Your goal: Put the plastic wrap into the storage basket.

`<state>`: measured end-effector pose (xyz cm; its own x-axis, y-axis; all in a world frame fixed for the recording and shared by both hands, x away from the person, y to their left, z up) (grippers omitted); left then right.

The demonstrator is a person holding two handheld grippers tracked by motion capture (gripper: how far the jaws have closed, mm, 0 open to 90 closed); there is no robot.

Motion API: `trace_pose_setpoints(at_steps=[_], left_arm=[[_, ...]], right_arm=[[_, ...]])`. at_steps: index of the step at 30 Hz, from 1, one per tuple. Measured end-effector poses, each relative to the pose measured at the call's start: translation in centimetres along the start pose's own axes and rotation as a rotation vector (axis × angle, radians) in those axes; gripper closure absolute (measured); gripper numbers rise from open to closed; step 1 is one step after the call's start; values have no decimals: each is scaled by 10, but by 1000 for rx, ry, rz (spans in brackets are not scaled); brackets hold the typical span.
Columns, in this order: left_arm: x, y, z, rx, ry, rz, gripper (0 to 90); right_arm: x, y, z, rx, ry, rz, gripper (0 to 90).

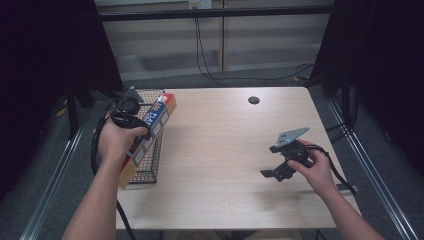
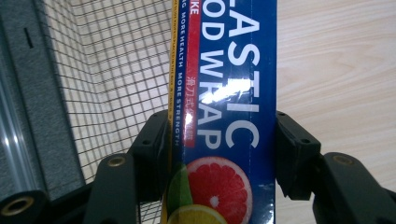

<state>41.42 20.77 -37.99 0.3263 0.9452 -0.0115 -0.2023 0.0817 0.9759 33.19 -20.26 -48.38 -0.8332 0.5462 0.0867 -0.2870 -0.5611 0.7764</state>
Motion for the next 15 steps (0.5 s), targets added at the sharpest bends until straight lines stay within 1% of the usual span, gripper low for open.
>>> trace_pose_setpoints(at_steps=[1,3,4,5,6,7,8,10,14,15], left_arm=[[3,0,0,-3,-1,6,453],[5,-1,0,-9,25,10,453],[6,-1,-1,-5,25,15,453],[7,-2,-1,-4,35,16,453],[9,-3,-1,-3,36,16,452],[10,-3,-1,-6,51,20,452],[11,-4,-2,-2,52,22,452],[13,-4,-2,-8,75,22,452],[19,-2,-5,-17,92,34,452],[20,-1,-5,-19,105,31,452]], right_arm=[[0,0,0,3,-1,-1,25],[0,-1,0,4,-1,-3,25],[0,0,0,1,-1,-2,25],[0,0,0,1,-4,0,25],[0,0,0,-2,3,3,25],[-1,0,0,-1,1,-1,25],[-1,0,0,-3,1,3,25],[-1,0,0,-4,1,-1,25],[0,0,0,-2,0,0,25],[0,0,0,-2,-1,3,25]])
Point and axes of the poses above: each handheld gripper's, and its own axes: y roughly backward along the jaws, z roughly out of its top, x roughly to its left, the point moved 6 cm from there along -y, roughly forward along the jaws, and after that the axes turned 5 degrees about x, right-handed, at the moved point
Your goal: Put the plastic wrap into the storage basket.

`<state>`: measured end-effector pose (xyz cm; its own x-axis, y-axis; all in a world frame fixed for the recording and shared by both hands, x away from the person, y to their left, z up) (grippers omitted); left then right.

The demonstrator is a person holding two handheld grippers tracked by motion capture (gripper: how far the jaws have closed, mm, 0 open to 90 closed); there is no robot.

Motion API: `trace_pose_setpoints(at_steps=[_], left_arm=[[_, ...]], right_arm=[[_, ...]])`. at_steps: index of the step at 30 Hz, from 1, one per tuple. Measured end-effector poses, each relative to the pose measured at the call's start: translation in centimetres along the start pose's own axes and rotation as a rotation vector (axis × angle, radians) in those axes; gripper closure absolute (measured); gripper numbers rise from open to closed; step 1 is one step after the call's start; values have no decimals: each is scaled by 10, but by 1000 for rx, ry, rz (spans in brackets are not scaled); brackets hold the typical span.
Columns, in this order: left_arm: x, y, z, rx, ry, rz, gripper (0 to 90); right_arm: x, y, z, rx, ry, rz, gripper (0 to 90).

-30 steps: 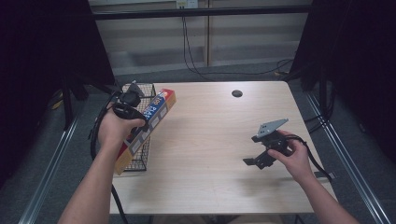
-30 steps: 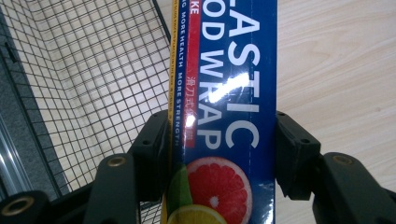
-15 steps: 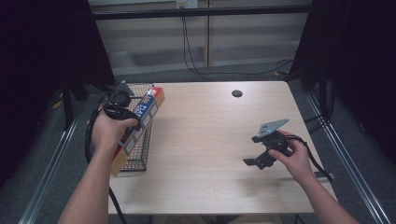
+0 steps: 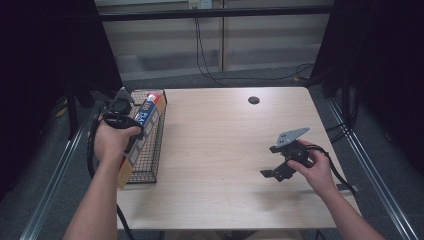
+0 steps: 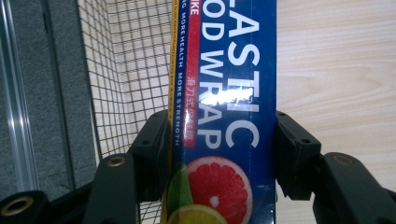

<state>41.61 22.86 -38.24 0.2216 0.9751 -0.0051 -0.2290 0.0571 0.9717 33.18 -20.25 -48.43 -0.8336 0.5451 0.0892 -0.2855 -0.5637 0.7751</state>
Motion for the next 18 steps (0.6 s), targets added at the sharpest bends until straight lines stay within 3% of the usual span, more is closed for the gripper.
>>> trace_pose_setpoints(at_steps=[2,7,11,15,17,18], left_arm=[[4,1,-2,-9,34,-1,452],[14,0,-4,-5,70,21,452],[17,-5,-5,1,111,20,451],[20,-12,-8,15,127,41,451],[18,-15,-9,16,157,34,450],[19,-17,-9,19,151,39,450]], right_arm=[[0,0,0,1,-3,-2,25],[2,0,0,-5,1,1,25],[4,2,-3,-3,1,-5,25],[5,4,-4,-4,-3,-10,25],[5,4,-4,-9,-4,-8,25],[5,4,-4,-9,-3,-6,25]])
Point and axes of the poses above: each handheld gripper's, and its own axes: y roughly backward along the jaws, z roughly out of its top, x roughly to its left, the point moved 6 cm from there along -y, roughly forward along the jaws, and after that the axes turned 5 degrees about x, right-handed, at the moved point
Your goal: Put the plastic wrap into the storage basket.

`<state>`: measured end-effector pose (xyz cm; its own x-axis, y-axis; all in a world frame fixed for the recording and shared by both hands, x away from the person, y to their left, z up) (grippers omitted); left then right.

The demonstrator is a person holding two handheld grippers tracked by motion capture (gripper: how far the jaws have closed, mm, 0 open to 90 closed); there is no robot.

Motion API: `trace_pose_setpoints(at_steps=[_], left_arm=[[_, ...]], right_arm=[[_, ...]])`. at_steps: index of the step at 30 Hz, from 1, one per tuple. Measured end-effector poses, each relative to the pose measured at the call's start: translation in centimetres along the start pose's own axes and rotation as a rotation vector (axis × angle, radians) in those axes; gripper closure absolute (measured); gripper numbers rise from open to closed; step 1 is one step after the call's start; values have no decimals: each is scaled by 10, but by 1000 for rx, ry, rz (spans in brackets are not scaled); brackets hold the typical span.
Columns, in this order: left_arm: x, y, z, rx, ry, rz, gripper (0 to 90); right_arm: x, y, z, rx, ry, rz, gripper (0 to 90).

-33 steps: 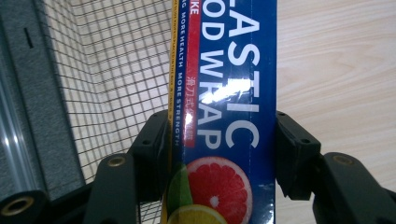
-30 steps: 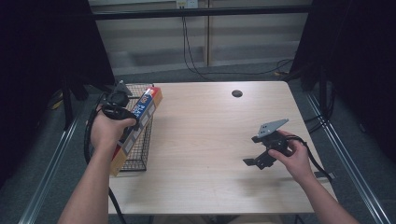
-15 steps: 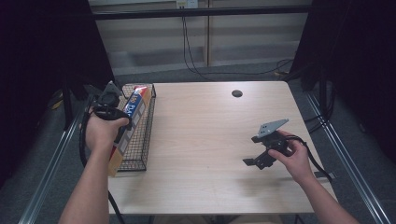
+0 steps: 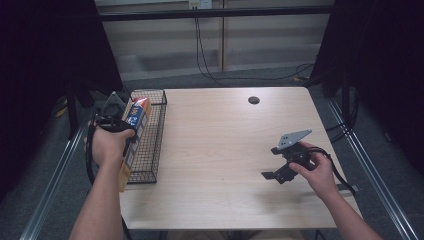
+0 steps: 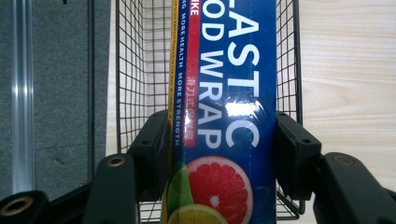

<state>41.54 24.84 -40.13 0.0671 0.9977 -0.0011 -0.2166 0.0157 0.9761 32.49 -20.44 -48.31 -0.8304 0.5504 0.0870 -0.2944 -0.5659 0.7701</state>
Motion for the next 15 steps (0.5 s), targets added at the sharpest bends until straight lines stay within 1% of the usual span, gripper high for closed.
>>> trace_pose_setpoints(at_steps=[1,2,3,4,5,6,7,8,11,12,13,14,15], left_arm=[[-1,-2,-1,2,17,-4,450],[0,-3,-1,2,11,2,450],[-1,-5,-1,0,28,-5,449],[0,-7,-2,-2,36,-2,449],[1,-8,-2,1,33,5,449],[0,-10,-2,6,50,-6,448],[1,-11,-3,10,44,1,448],[0,-13,-3,9,57,-11,447],[0,-18,-3,13,68,-13,445],[-1,-21,-3,13,83,-16,445],[-1,-23,-4,25,91,-16,444],[-1,-25,-4,28,89,-11,443],[-1,-26,-4,34,96,-2,443]], right_arm=[[0,0,0,4,-2,-5,25],[0,-1,0,3,-1,-1,25],[0,-1,0,3,2,0,25],[0,-2,1,4,3,-2,25],[0,-2,1,2,5,1,25],[0,-3,1,4,2,1,25],[0,-3,1,8,-2,-3,25],[1,-3,1,11,-1,3,25],[1,-3,2,4,7,11,25],[1,-3,2,7,5,7,25],[0,-4,2,6,10,6,25],[1,-4,2,9,11,5,25],[1,-4,2,9,12,7,25]])
Point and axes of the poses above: each handheld gripper's, and its own axes: y roughly backward along the jaws, z roughly out of its top, x roughly to its left, the point moved 6 cm from there along -y, roughly forward along the jaws, and after that the axes turned 5 degrees about x, right-handed, at the moved point
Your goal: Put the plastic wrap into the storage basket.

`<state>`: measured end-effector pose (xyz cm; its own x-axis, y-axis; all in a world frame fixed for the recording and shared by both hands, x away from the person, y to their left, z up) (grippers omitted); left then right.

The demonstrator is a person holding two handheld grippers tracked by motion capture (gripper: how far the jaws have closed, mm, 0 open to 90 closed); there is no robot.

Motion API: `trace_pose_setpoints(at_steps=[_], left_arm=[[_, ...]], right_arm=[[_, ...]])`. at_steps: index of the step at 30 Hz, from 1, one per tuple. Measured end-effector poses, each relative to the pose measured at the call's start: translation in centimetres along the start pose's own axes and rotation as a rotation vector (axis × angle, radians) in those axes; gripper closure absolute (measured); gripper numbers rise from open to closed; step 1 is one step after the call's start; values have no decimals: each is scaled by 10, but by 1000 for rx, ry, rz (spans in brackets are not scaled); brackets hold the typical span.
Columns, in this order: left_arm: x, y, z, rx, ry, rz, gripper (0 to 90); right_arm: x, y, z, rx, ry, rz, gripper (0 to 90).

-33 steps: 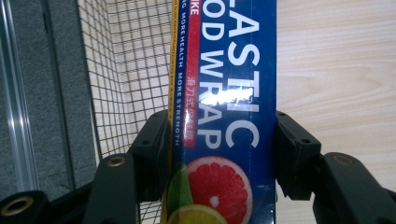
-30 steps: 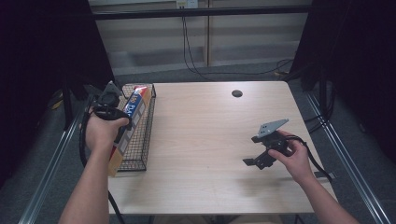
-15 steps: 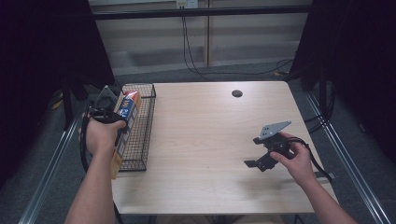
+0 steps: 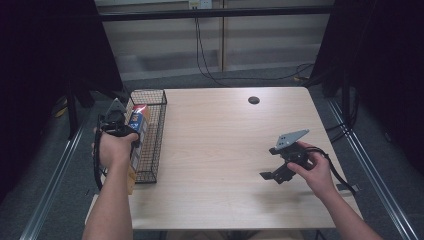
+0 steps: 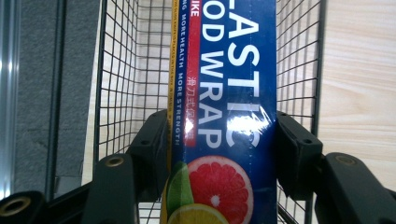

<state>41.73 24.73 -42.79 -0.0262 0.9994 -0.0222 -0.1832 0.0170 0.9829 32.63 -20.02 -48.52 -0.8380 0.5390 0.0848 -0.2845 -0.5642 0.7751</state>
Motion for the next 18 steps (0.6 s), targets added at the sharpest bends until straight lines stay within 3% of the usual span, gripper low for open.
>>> trace_pose_setpoints(at_steps=[7,10,13,18], left_arm=[[1,-7,2,25,37,14,432],[0,-10,3,43,32,35,427],[-1,-11,3,44,21,28,422],[1,-9,3,27,0,37,404]], right_arm=[[0,0,0,1,3,-5,25],[0,1,0,0,5,-3,25],[0,1,0,1,3,-6,25],[1,0,-1,4,7,-1,25]])
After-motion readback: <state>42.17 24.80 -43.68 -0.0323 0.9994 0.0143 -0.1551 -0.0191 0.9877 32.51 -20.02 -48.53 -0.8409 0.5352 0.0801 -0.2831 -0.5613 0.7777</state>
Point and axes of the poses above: each handheld gripper's, and its own axes: y roughly backward along the jaws, z roughly out of its top, x roughly to its left, the point moved 6 cm from there along -y, roughly forward along the jaws, and after that the axes turned 5 degrees about x, right-handed, at the moved point
